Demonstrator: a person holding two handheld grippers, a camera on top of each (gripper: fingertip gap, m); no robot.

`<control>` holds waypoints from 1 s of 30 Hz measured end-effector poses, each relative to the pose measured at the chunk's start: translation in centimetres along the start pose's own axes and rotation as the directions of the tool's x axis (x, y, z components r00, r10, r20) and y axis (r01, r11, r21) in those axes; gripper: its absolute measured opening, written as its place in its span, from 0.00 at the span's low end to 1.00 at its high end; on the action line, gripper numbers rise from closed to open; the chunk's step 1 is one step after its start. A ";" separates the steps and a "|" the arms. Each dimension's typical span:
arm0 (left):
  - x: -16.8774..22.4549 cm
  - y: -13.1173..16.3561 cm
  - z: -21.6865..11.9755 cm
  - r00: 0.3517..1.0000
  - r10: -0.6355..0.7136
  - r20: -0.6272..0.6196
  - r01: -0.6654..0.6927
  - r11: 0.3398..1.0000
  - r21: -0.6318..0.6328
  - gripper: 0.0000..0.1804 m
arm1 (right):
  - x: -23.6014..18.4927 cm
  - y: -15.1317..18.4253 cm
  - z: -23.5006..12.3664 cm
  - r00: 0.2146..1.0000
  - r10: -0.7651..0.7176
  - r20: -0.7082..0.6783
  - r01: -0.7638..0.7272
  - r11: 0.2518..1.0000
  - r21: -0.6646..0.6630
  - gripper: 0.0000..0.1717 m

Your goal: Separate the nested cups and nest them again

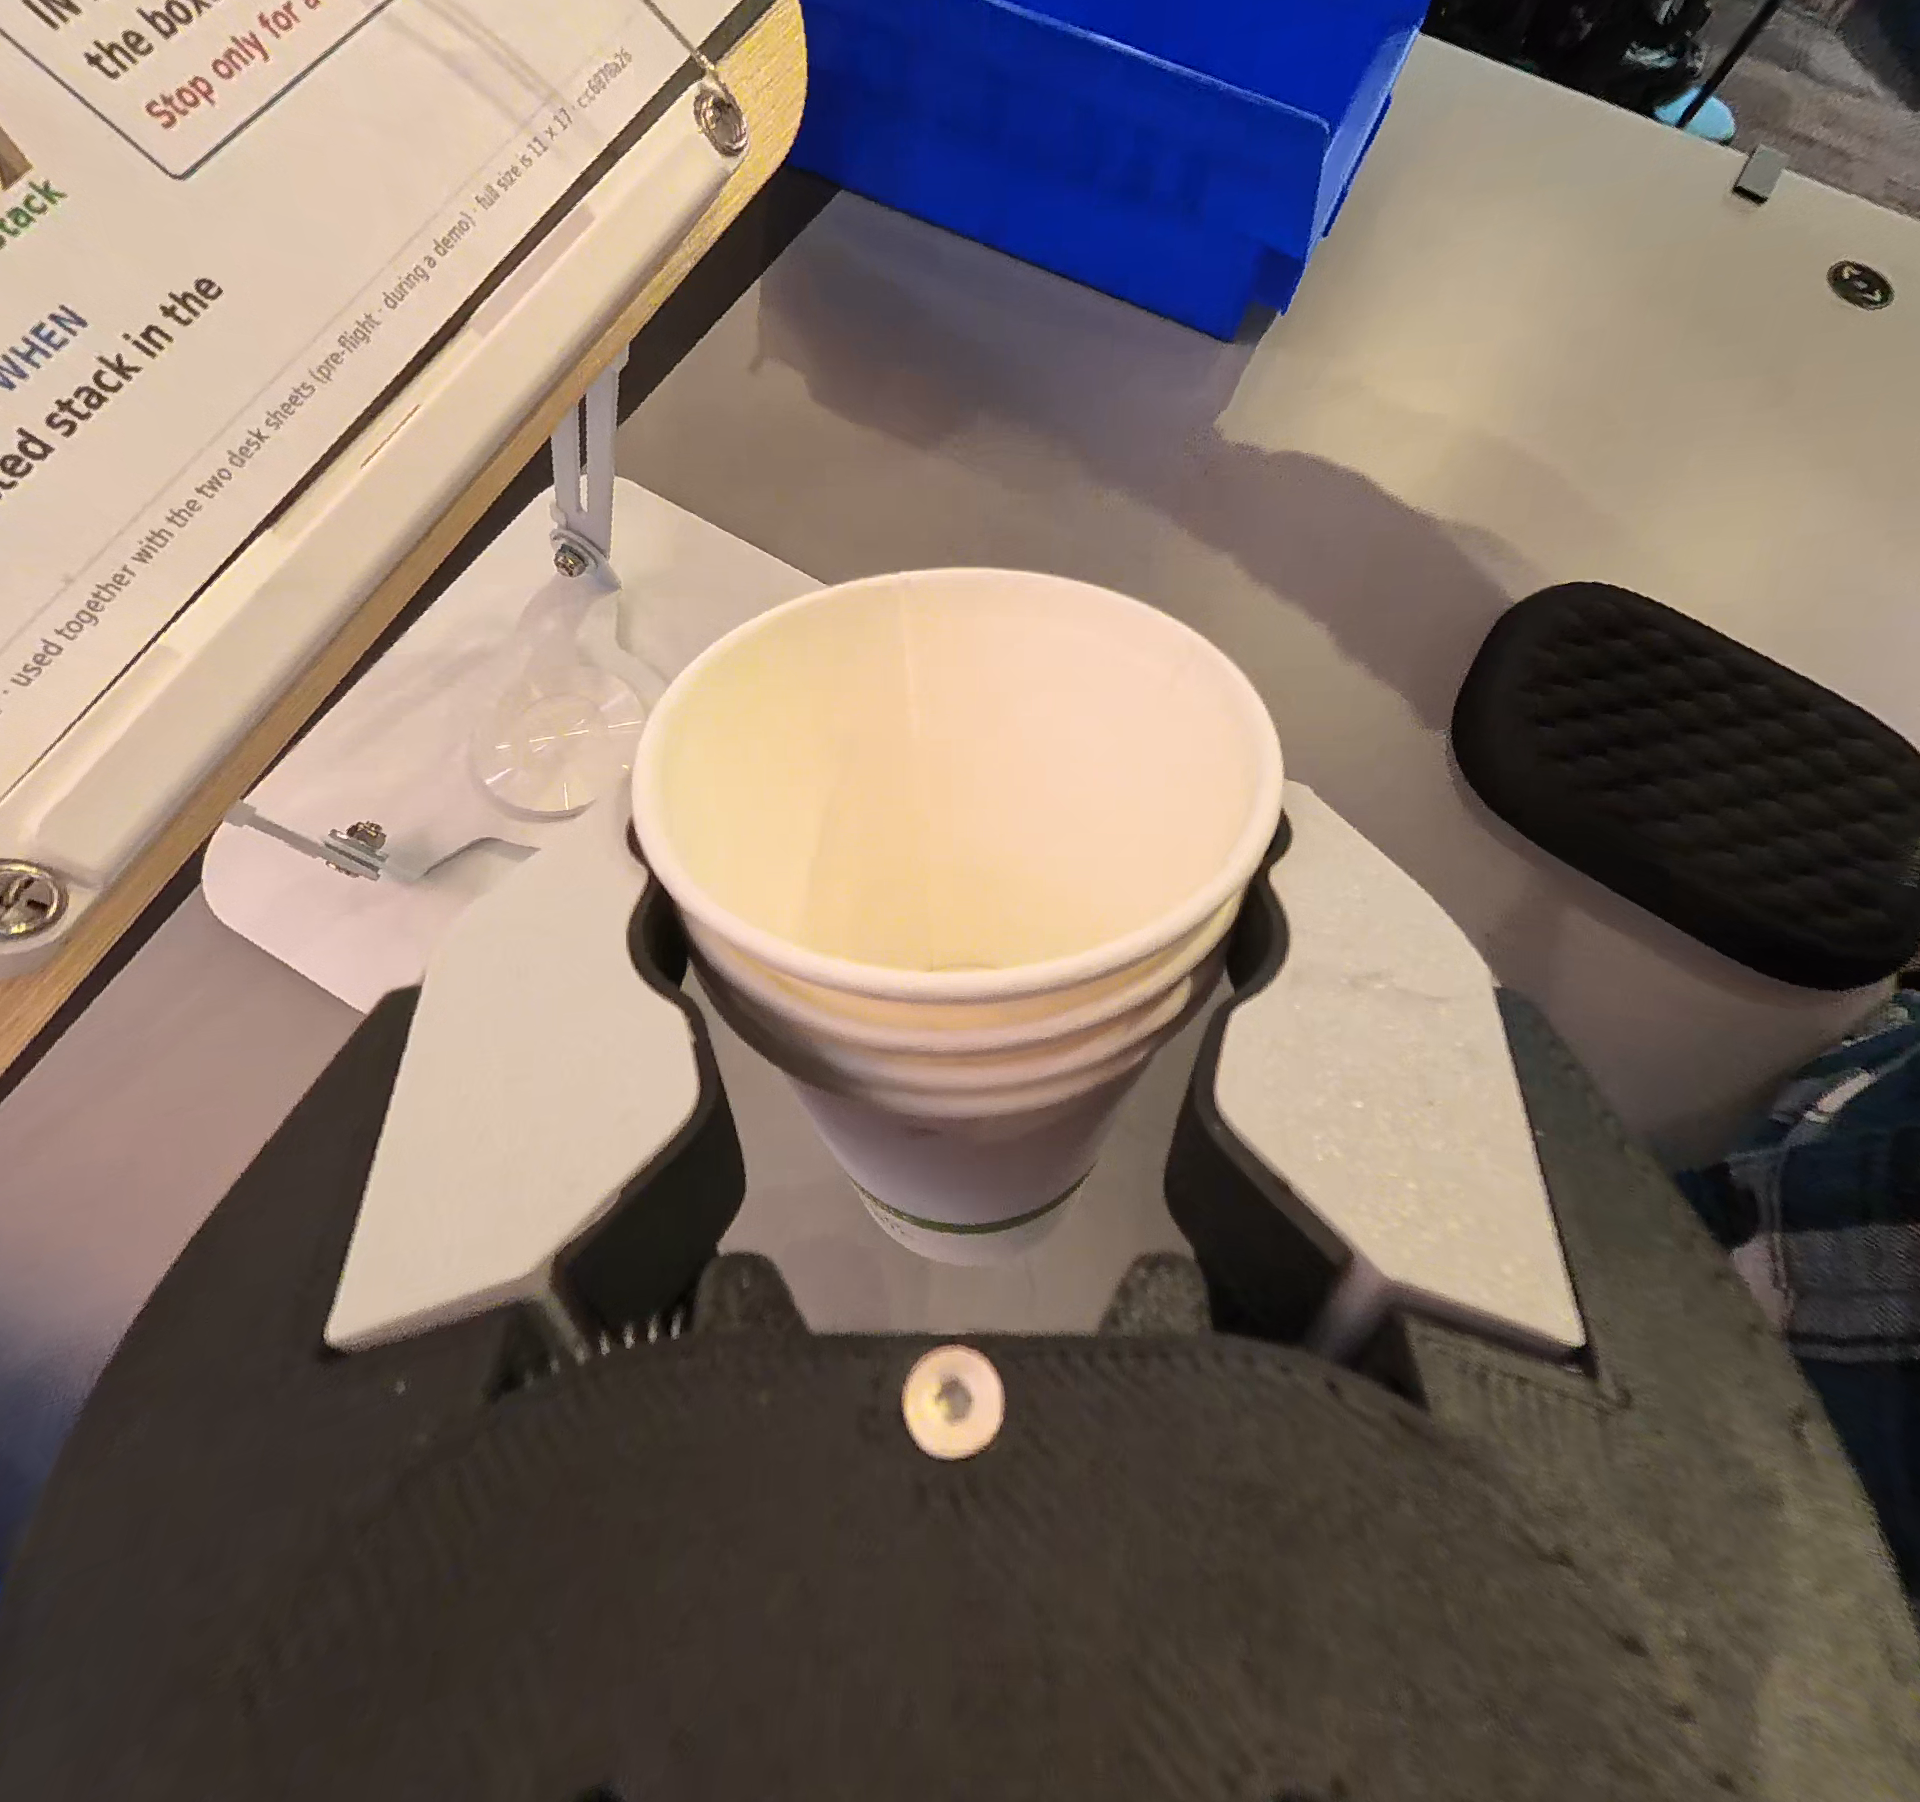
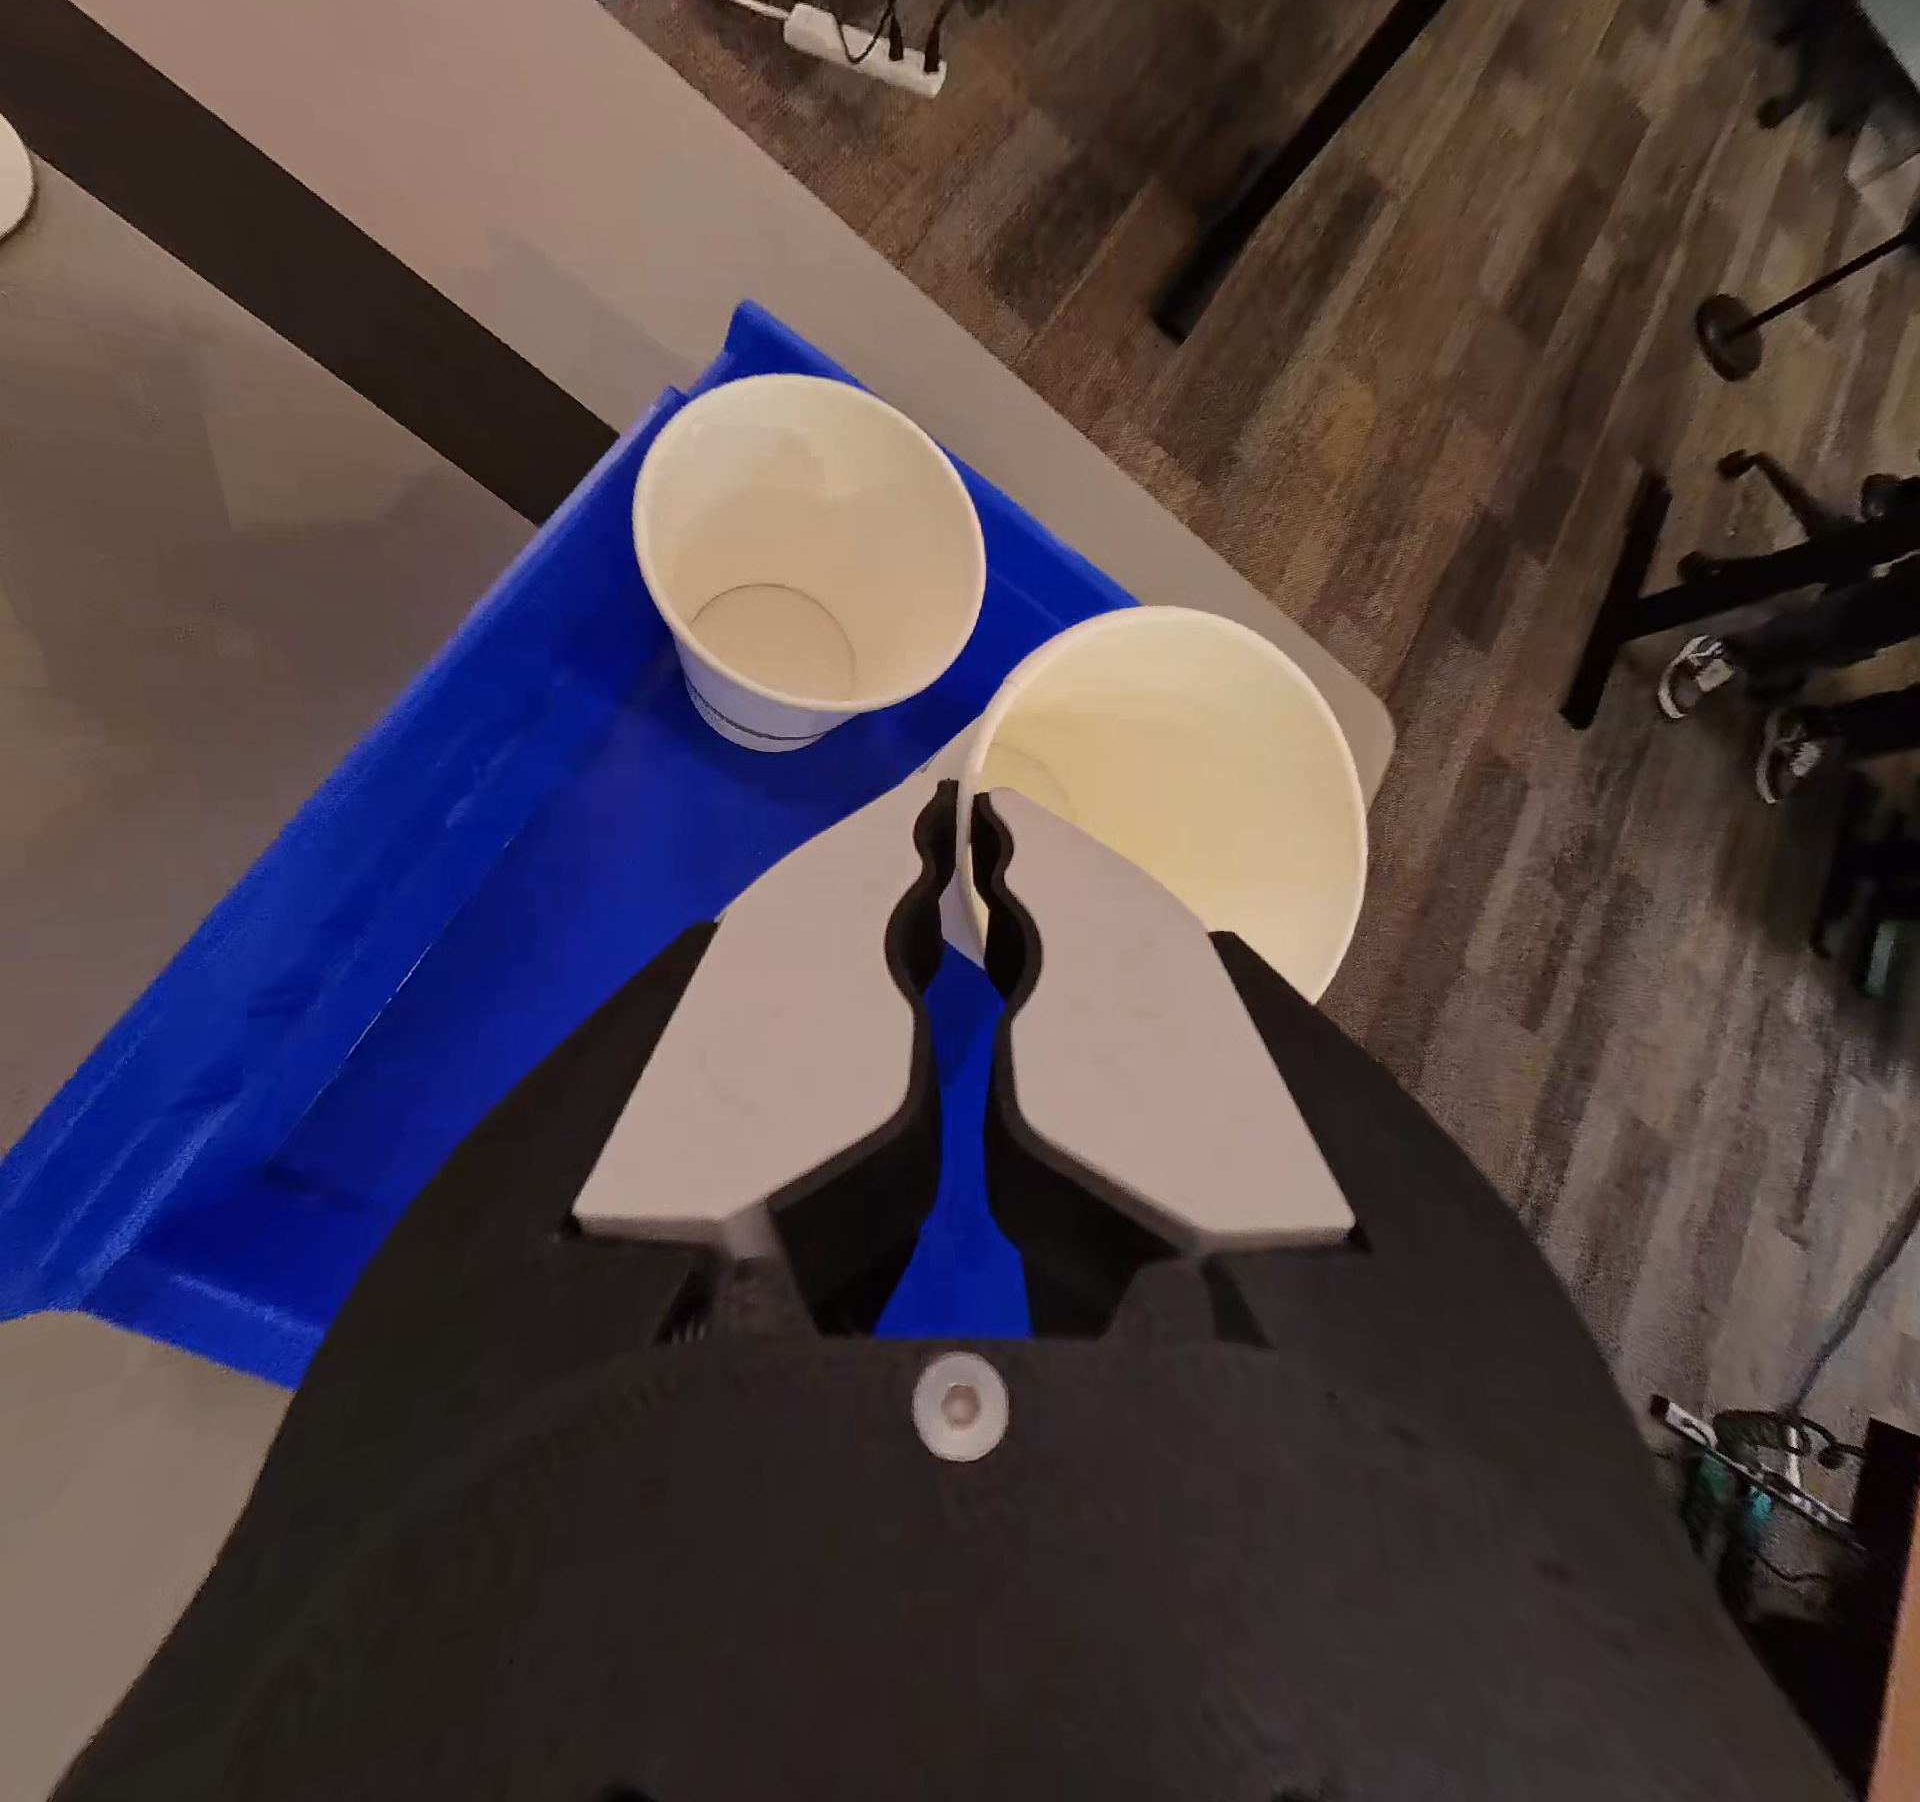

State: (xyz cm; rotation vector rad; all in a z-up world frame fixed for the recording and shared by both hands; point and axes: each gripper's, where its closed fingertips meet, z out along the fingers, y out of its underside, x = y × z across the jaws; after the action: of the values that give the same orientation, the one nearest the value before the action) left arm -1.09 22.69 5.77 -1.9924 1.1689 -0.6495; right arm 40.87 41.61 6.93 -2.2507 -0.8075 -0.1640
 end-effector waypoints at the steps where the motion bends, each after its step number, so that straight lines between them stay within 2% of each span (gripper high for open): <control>1: -0.1 0.1 0.1 1.000 -0.004 0.002 0.004 1.000 -0.002 0.58 | 0.0 0.3 0.9 1.000 -0.006 0.006 0.006 1.000 -0.012 0.02; 7: -0.5 0.5 0.4 1.000 -0.019 0.015 0.019 1.000 -0.021 0.58 | -0.3 2.1 4.9 0.999 -0.031 0.041 0.035 0.995 -0.089 0.02; 15: -0.7 0.7 0.7 0.999 -0.029 0.018 0.030 0.999 -0.037 0.58 | -0.5 2.4 6.8 0.998 -0.043 0.048 0.048 0.992 -0.113 0.02; 18: -0.6 0.6 0.9 1.000 -0.027 0.011 0.027 0.999 -0.037 0.58 | -0.4 2.2 6.0 0.999 -0.019 0.040 0.024 0.993 -0.117 0.16; 21: -0.3 0.3 1.0 1.000 -0.023 -0.001 0.023 0.999 -0.031 0.58 | -0.5 0.9 2.3 0.999 -0.025 -0.024 0.023 0.997 -0.071 0.23; 23: -0.1 0.0 1.1 1.000 -0.025 -0.014 0.025 0.999 -0.026 0.58 | -3.5 -1.9 -1.2 0.997 -0.070 0.013 0.070 0.997 0.027 0.24; 25: 0.2 -0.2 1.3 0.999 -0.029 -0.038 0.029 0.999 -0.024 0.58 | -9.8 -5.6 -4.8 0.974 -0.162 0.156 0.134 0.975 0.180 0.23; 28: 0.9 -1.0 1.6 0.996 -0.039 -0.086 0.039 0.999 0.001 0.58 | -21.5 -10.0 -10.3 0.854 -0.377 0.359 0.212 0.881 0.423 0.20; 30: 1.4 -1.5 1.9 0.994 -0.030 -0.107 0.031 1.000 0.005 0.58 | -28.2 -11.3 -12.8 0.752 -0.493 0.437 0.238 0.822 0.518 0.21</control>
State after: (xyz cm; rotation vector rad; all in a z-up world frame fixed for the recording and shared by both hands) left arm 1.68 22.56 5.86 -1.9940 1.1994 -0.7830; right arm 13.21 24.85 13.44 -1.6805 -1.4547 0.4790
